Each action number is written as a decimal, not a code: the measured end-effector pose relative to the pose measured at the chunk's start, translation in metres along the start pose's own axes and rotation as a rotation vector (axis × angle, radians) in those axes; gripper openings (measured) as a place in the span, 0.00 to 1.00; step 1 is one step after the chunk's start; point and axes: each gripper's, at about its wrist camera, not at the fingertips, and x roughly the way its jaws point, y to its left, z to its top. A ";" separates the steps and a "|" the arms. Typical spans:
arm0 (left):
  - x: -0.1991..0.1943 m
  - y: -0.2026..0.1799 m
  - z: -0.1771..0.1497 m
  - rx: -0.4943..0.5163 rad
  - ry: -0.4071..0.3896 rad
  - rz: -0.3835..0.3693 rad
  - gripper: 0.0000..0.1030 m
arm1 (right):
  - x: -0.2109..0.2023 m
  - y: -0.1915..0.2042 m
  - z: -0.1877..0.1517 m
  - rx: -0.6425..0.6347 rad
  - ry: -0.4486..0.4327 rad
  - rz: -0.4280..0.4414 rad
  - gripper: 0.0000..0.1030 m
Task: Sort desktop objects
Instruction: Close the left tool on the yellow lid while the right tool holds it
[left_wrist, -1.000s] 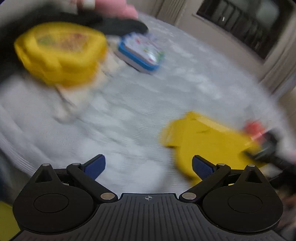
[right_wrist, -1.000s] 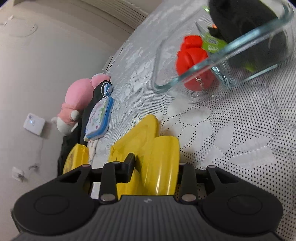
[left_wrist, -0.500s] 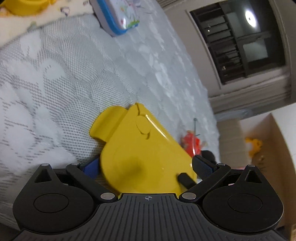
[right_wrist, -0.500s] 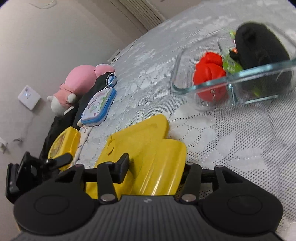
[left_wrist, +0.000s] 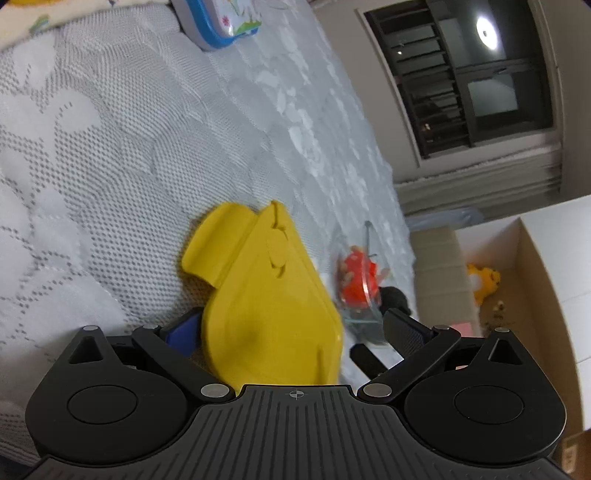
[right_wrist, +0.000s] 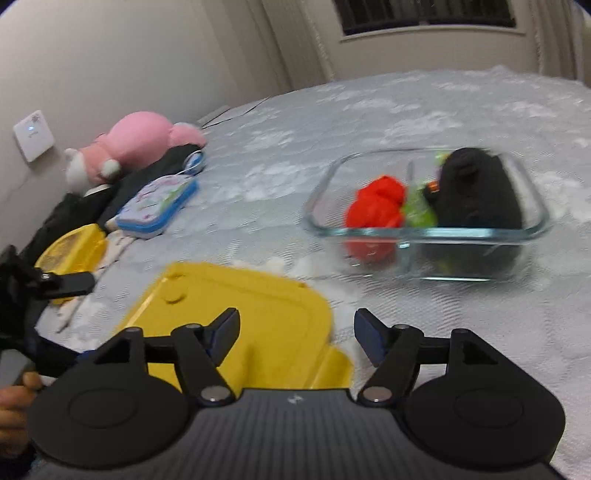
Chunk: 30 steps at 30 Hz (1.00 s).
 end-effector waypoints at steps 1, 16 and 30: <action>0.001 0.000 0.000 -0.002 0.004 -0.003 0.99 | -0.003 -0.004 0.000 0.008 -0.004 -0.009 0.69; 0.017 -0.002 0.008 0.008 0.032 0.034 0.99 | -0.028 -0.059 -0.037 0.402 0.162 0.345 0.88; 0.015 -0.015 -0.002 0.140 -0.014 0.230 0.43 | 0.010 -0.048 -0.024 0.440 0.178 0.203 0.65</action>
